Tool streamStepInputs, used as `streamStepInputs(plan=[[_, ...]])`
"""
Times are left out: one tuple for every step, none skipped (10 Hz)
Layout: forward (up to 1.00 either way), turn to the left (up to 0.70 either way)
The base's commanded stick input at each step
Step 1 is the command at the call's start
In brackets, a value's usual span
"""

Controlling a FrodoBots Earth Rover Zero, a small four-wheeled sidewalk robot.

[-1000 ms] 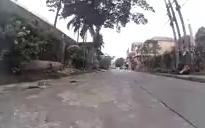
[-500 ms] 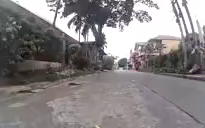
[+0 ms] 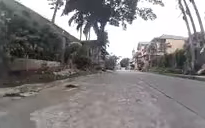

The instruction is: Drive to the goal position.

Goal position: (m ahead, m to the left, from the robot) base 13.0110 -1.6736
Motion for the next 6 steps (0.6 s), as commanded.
streamStepInputs(plan=[[1.0,-0.24],[1.0,-0.4],[1.0,-0.4],[1.0,-0.4],[1.0,-0.4],[1.0,-0.4]])
